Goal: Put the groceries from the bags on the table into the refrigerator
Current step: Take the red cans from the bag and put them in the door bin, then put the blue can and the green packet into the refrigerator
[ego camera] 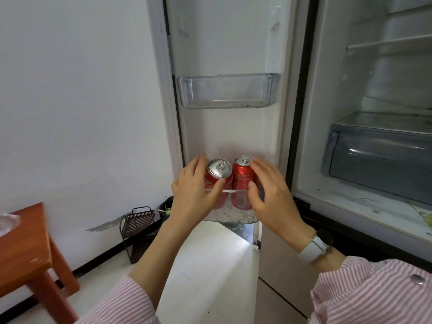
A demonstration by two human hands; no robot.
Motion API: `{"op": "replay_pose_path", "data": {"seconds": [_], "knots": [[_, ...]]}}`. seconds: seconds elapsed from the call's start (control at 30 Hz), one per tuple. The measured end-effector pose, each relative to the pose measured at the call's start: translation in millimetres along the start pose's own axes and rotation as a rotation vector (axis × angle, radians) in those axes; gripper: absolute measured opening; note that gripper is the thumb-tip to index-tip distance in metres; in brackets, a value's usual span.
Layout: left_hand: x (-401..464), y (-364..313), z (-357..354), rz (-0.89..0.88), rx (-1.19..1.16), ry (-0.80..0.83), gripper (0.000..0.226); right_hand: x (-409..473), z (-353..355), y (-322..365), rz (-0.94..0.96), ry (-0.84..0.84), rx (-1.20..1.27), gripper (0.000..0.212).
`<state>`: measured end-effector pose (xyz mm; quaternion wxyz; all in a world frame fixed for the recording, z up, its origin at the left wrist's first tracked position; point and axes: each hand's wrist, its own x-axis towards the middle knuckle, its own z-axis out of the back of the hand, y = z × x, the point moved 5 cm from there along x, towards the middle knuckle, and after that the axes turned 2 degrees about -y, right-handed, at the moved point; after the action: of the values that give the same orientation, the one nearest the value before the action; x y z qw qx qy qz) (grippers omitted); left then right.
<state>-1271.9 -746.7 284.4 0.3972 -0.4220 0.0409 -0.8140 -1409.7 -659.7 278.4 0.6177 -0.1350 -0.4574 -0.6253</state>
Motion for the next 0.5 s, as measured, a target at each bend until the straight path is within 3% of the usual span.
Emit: {"op": "replay_pose_path", "data": {"seconds": [0.27, 0.5], "knots": [[-49.0, 33.0, 20.8, 0.003, 0.016, -0.009, 0.072, -29.6, -23.8, 53.2, 0.225, -0.108, 0.080, 0.038], [-115.8, 158.7, 79.2, 0.210, 0.221, 0.036, 0.055, -61.9, -139.8, 117.6, 0.198, 0.232, 0.145, 0.043]]}}
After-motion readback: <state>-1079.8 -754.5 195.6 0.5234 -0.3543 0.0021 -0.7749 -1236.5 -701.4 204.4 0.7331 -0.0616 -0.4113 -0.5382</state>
